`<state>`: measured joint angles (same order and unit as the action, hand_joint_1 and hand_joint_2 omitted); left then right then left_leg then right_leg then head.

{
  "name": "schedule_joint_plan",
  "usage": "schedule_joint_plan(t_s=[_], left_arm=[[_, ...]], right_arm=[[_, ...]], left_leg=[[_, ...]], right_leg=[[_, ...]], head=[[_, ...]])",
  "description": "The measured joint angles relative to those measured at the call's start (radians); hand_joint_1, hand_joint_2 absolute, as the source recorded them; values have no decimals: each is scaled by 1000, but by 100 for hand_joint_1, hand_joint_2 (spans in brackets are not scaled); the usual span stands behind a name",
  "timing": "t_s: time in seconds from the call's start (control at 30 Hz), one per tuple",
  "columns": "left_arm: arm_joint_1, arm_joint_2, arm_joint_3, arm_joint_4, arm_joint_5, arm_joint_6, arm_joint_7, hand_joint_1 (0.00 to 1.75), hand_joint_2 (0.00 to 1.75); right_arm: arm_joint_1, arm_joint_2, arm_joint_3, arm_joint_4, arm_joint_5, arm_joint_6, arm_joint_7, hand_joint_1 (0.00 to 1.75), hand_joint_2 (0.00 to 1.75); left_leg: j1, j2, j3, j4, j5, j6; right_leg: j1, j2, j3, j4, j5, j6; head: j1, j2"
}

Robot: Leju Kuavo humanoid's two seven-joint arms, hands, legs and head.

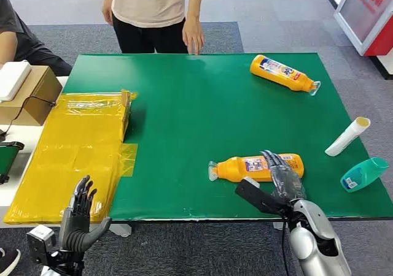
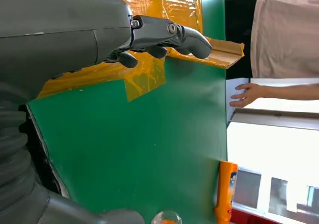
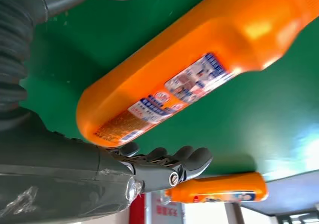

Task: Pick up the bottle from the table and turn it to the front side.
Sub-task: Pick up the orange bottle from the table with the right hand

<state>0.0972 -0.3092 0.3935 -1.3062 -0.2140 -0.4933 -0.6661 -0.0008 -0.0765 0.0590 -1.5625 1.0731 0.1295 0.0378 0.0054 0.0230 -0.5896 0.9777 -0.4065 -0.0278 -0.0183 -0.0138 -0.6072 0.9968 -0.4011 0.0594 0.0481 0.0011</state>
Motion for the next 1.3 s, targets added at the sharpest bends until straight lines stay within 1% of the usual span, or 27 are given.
schedule_joint_plan(t_s=[0.27,0.7,0.8,0.9,1.03,1.07,1.17,1.2,1.3], left_arm=[[-14,14,-29,38,7,18,0,0,175],[-16,37,-64,62,40,29,0,0,175],[-20,44,-76,68,53,34,0,0,175],[-26,53,-93,78,65,39,0,0,175],[-29,65,-118,87,78,48,0,0,175],[-30,67,-124,89,79,50,0,0,175],[-32,72,-140,95,85,56,0,0,175],[-33,73,-144,96,88,58,0,0,175],[-35,78,-155,101,99,65,0,0,175]], right_arm=[[-87,-30,-16,107,18,18,11,0,175],[-162,-81,-18,226,24,61,13,0,175],[-202,-103,-16,276,21,98,18,0,175],[-252,-137,-15,347,10,131,10,0,175],[-300,-175,-12,433,6,142,-7,0,175],[-310,-180,-10,449,8,143,-9,7,175],[-335,-191,1,486,18,147,-11,138,175],[-342,-195,6,496,20,149,-12,175,175],[-356,-205,20,516,15,152,-22,175,175]], left_leg=[[0,0,0,0,1,0],[0,0,-1,0,1,0],[0,0,0,0,1,0],[0,0,-1,0,2,1],[-1,0,-1,0,3,1],[-1,0,-1,0,3,1],[-1,0,-1,0,3,1],[-1,0,-1,0,3,1],[-1,0,-1,0,3,1]], right_leg=[[0,0,0,0,1,0],[0,0,0,0,1,0],[0,0,0,0,1,0],[0,0,0,0,2,1],[-1,0,0,0,2,1],[-1,0,0,0,2,1],[-1,0,0,0,2,1],[-1,0,0,0,2,1],[-1,0,0,0,2,2]], head=[[0,0],[0,0],[0,0],[0,0],[0,0],[0,0],[0,0],[0,0],[0,0]])
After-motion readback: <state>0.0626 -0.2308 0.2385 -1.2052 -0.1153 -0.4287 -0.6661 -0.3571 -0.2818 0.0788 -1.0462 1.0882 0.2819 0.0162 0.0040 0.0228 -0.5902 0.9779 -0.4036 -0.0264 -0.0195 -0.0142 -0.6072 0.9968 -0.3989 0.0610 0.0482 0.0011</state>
